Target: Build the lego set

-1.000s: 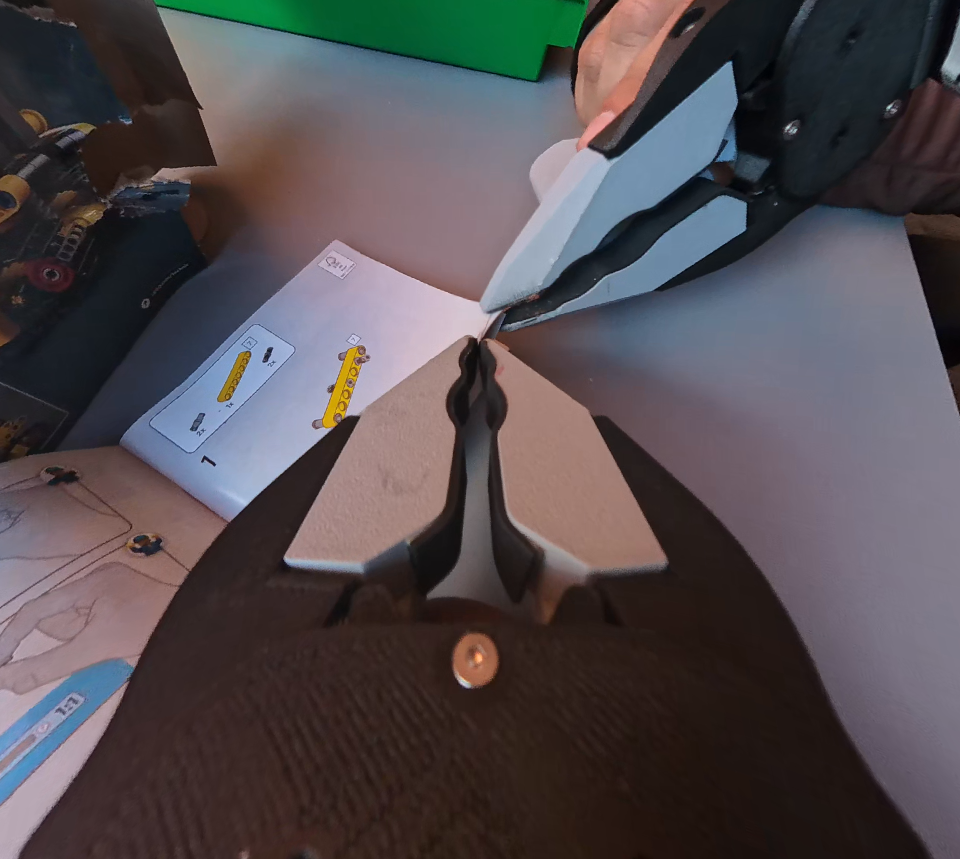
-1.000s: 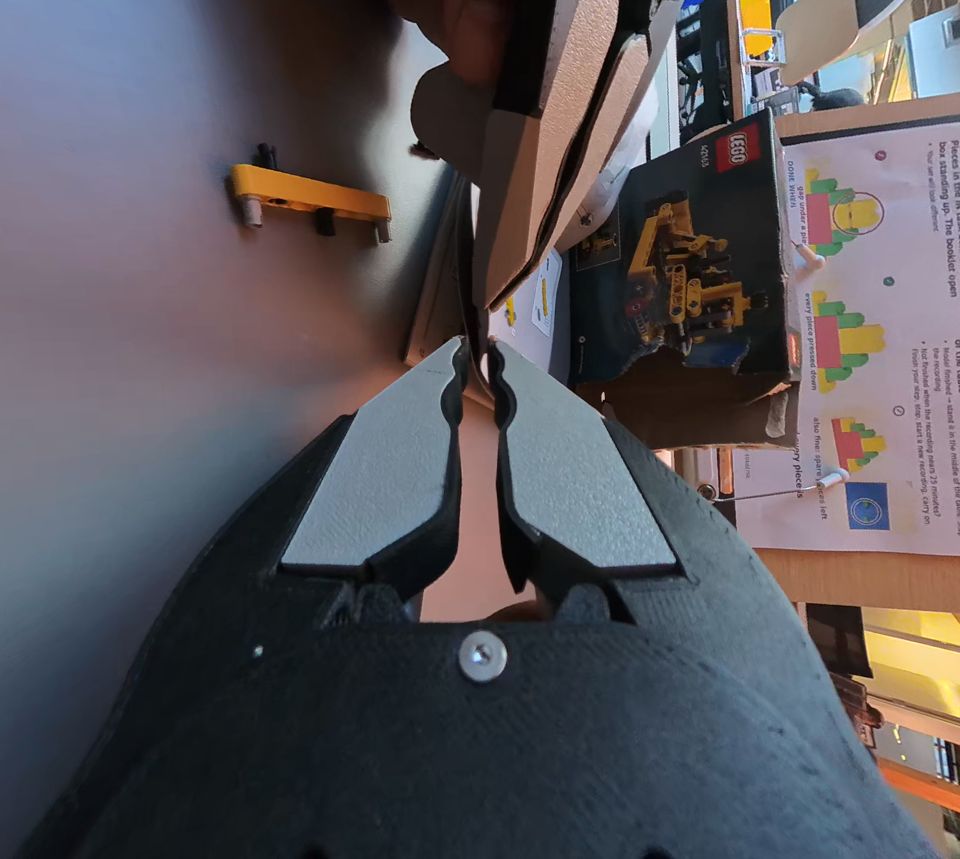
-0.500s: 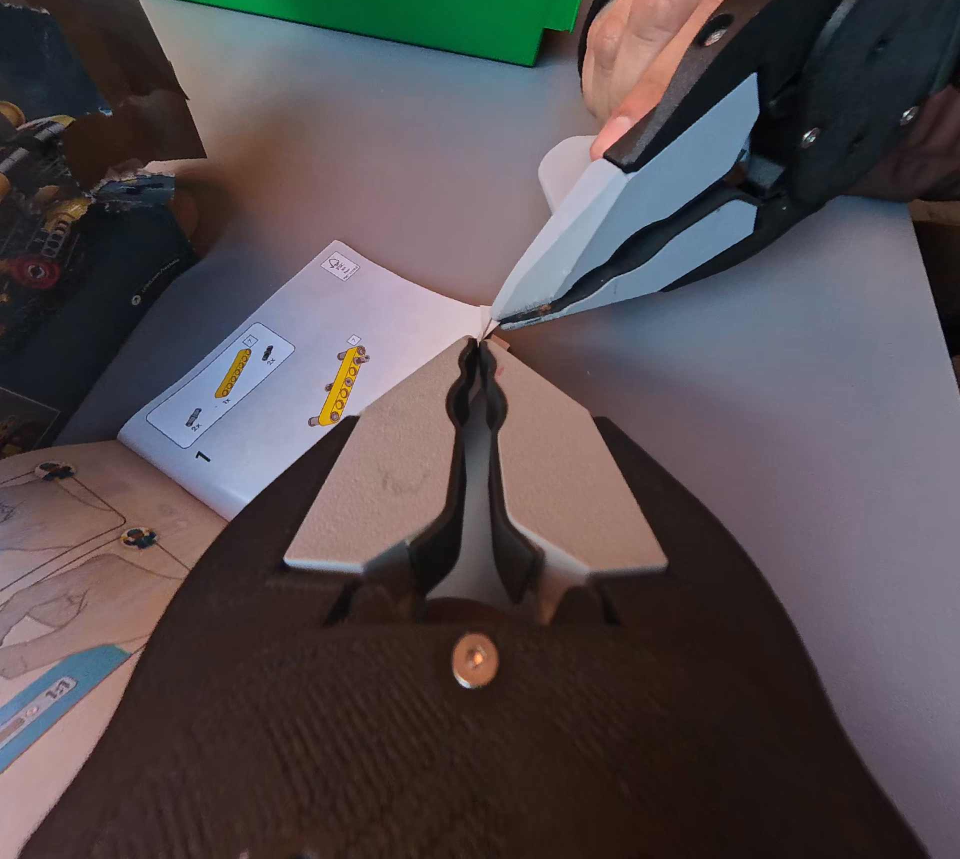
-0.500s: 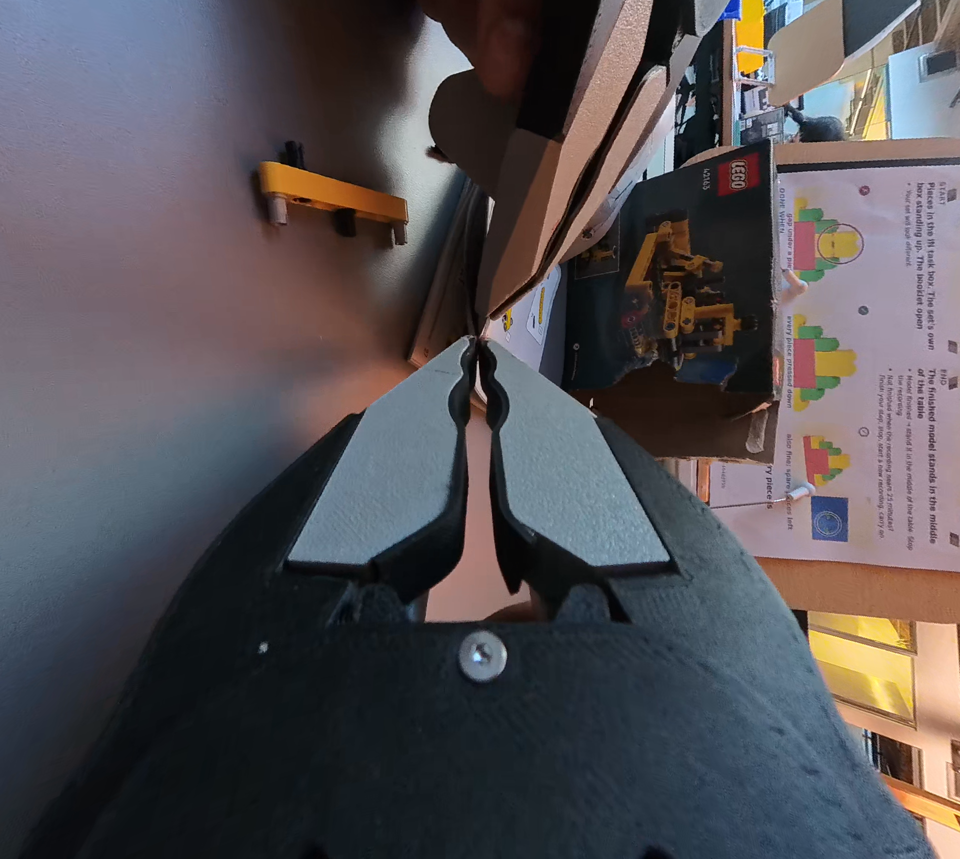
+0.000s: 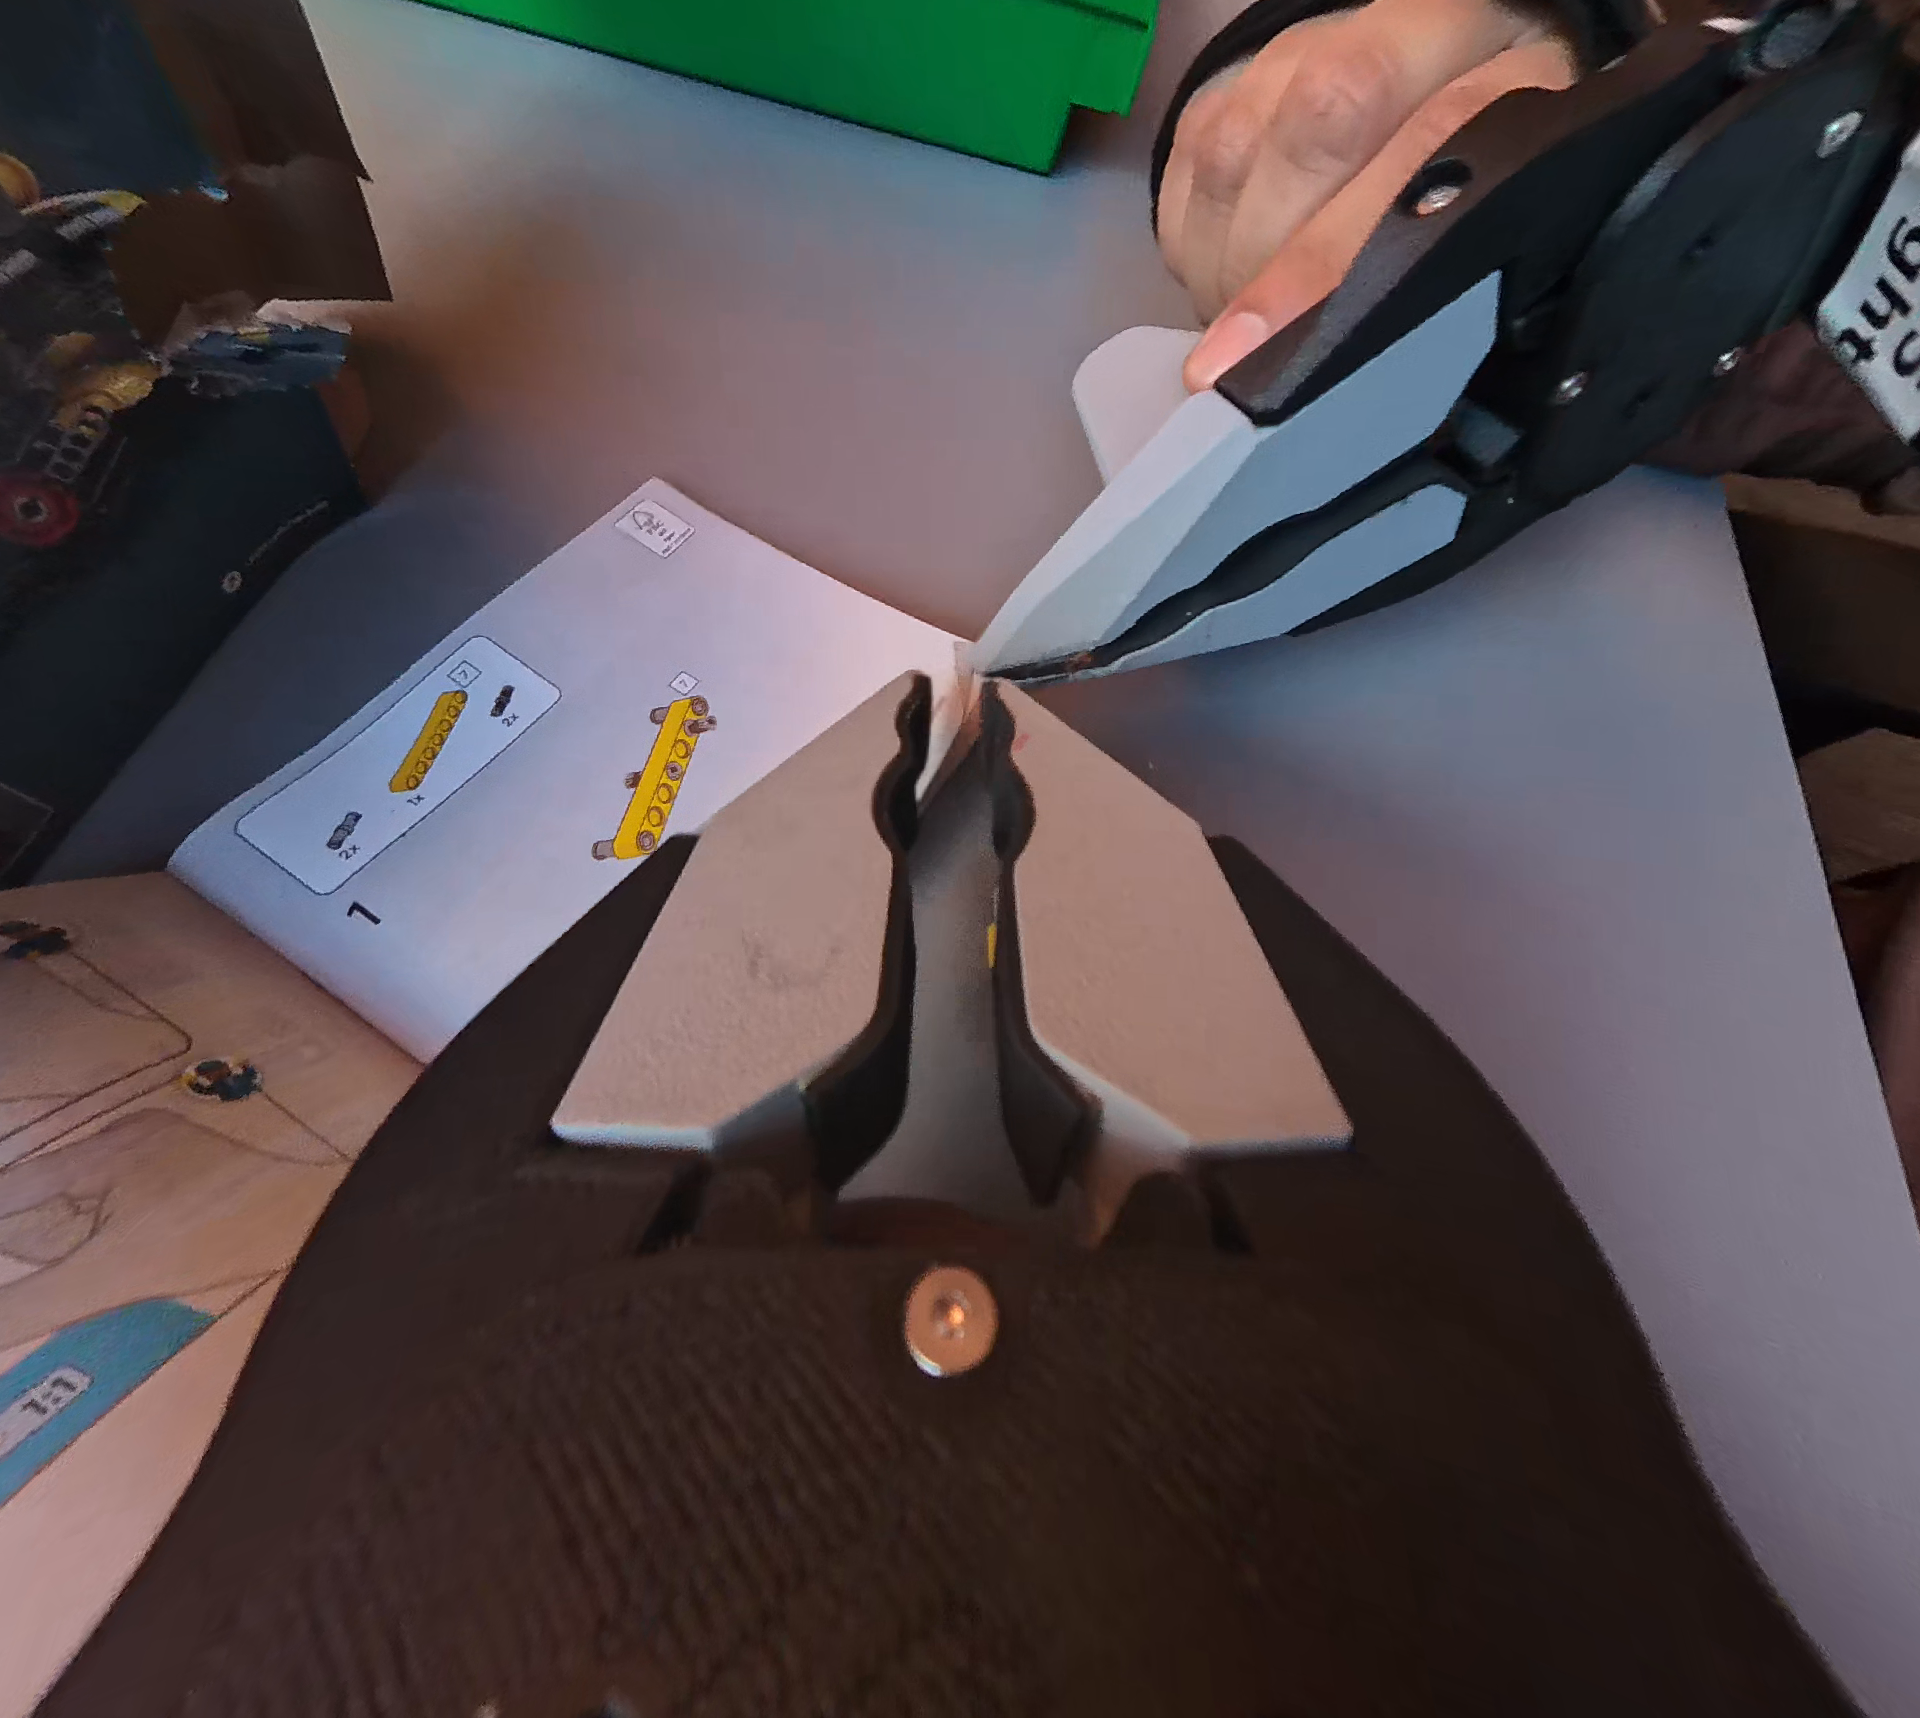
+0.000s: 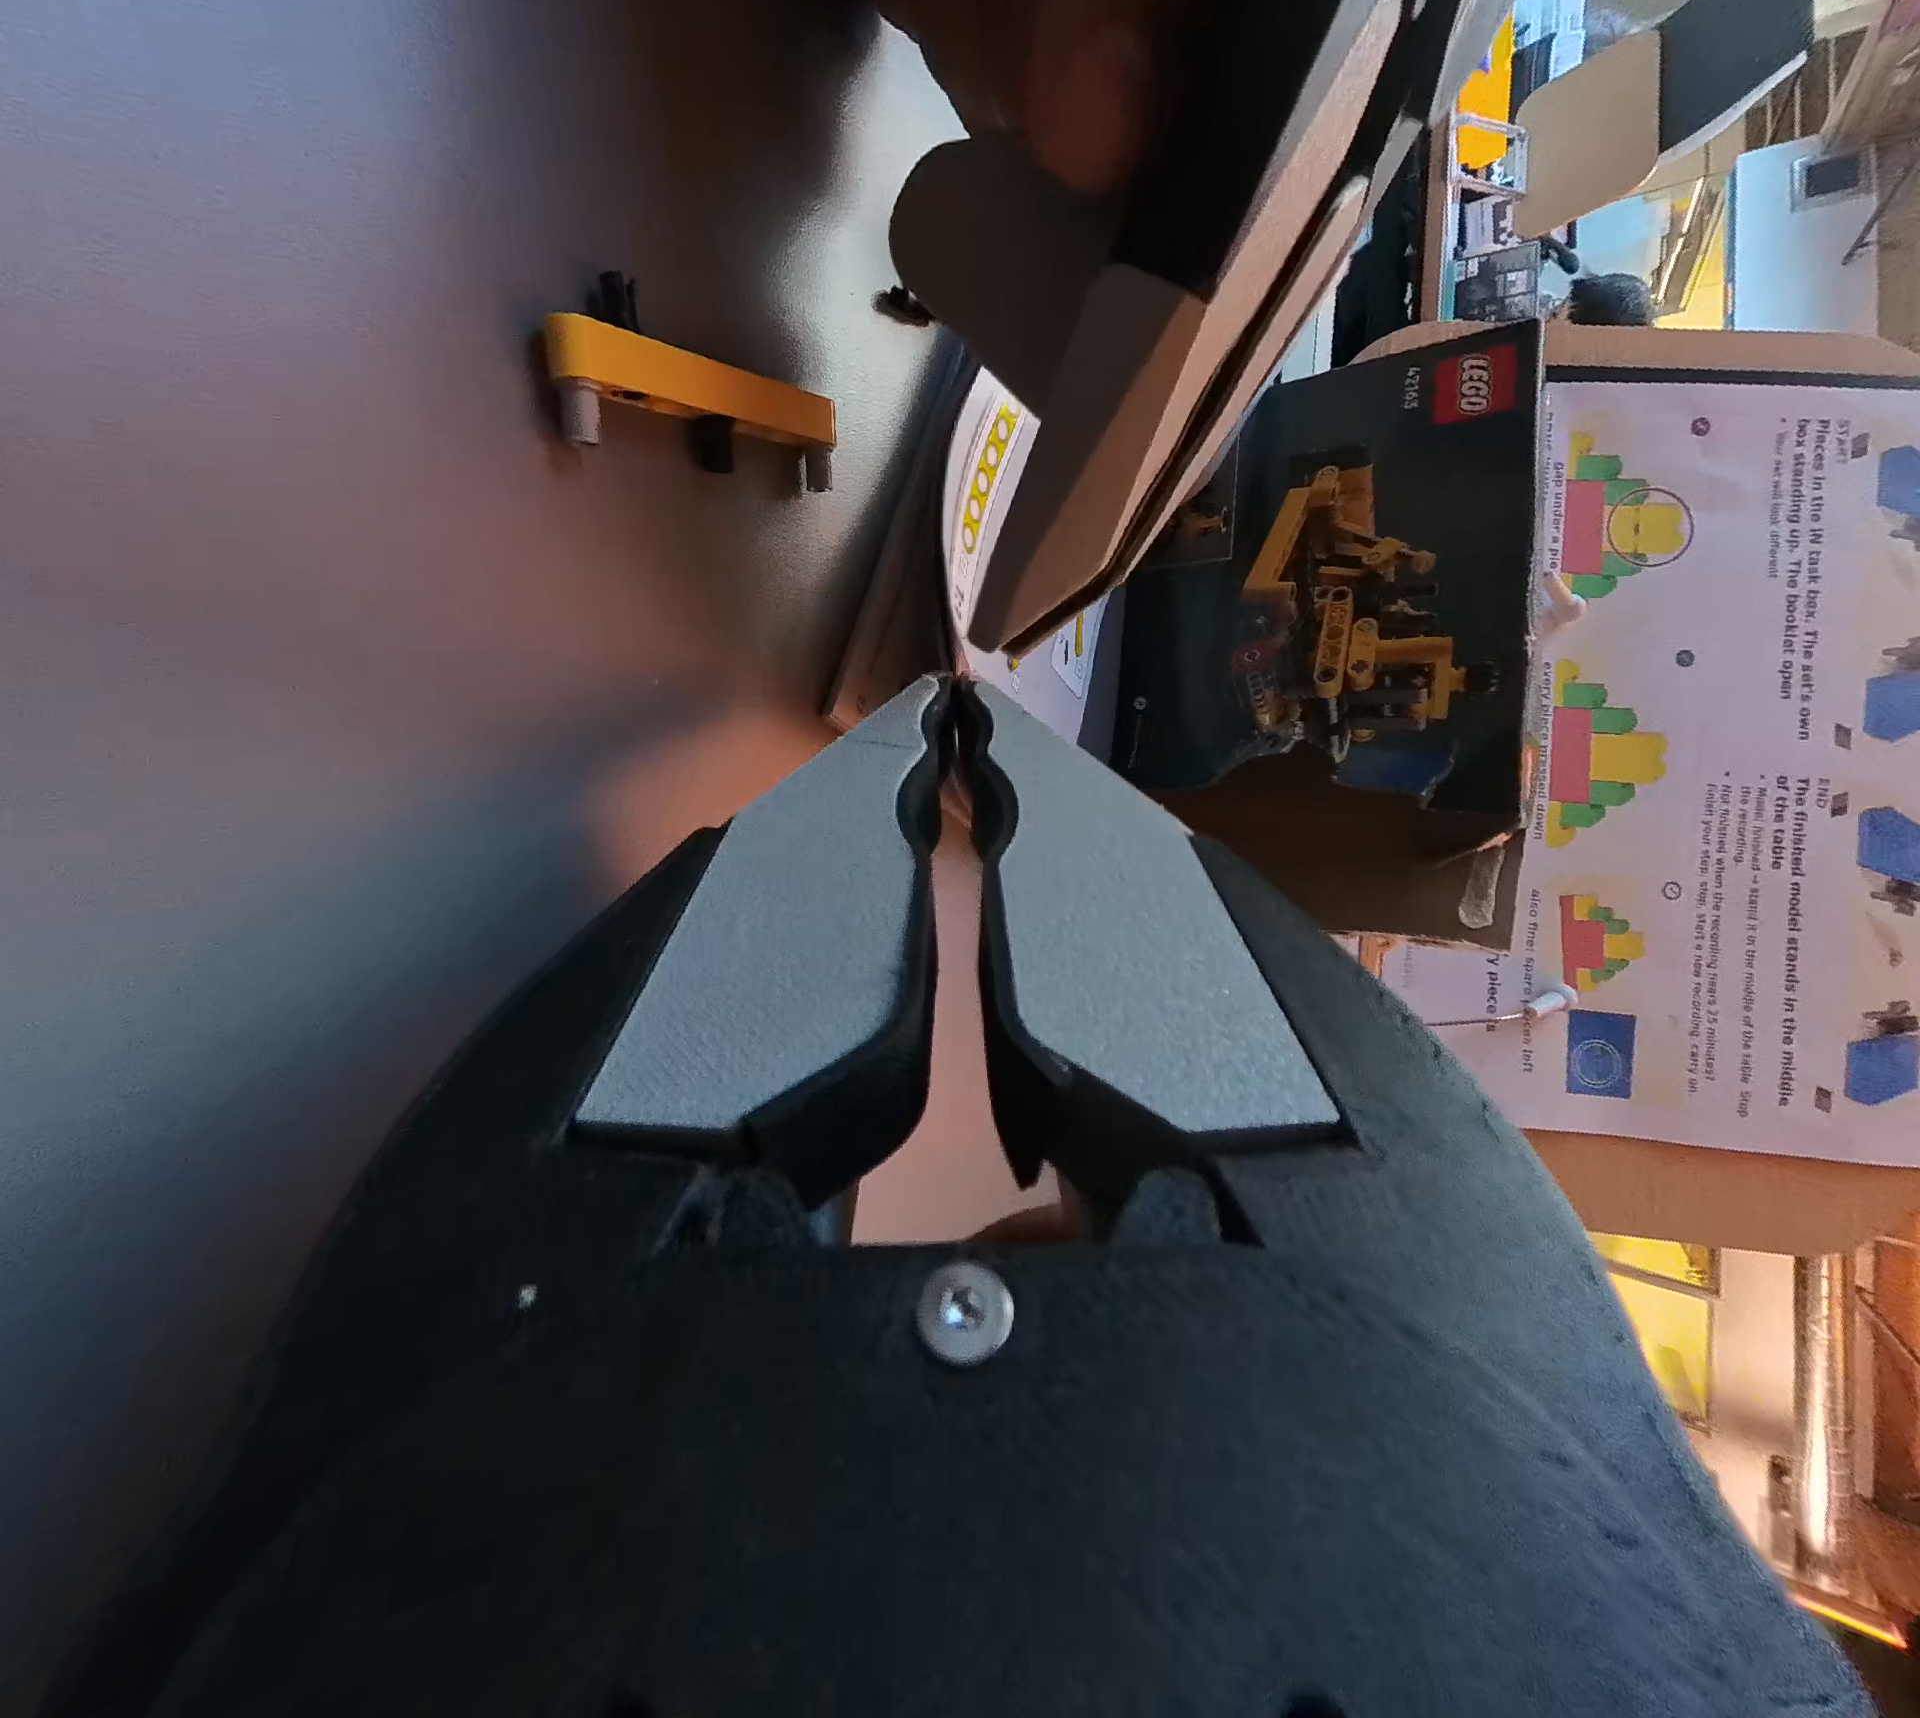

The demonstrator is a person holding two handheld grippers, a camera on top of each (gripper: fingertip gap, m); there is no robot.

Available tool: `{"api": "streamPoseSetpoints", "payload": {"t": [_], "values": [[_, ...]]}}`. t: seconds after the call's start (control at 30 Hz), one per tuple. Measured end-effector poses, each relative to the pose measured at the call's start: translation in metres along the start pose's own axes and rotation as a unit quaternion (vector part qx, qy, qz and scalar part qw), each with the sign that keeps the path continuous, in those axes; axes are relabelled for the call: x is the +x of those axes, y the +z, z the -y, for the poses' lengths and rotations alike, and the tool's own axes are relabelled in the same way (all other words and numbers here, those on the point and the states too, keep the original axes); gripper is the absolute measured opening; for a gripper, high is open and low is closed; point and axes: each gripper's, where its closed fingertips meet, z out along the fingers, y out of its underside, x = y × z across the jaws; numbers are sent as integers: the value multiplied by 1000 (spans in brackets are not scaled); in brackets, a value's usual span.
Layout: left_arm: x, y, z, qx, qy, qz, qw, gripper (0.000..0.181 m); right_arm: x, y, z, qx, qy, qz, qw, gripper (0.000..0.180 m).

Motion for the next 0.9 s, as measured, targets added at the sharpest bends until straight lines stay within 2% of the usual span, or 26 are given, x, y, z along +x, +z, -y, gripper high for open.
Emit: {"api": "streamPoseSetpoints", "payload": {"t": [0.2,0.43,0.9], "values": [[6,4,-2,-11,-11,-21,1000,10,-1,0,2,-5,-36,-13,999,0],[8,3,-5,-17,-45,-48,998,1,-2,-1,4,-14,-89,-32,995,0],[3,2,-3,-7,-64,-45,997,0,-3,-2,5,-6,-90,-32,995,0]]}}
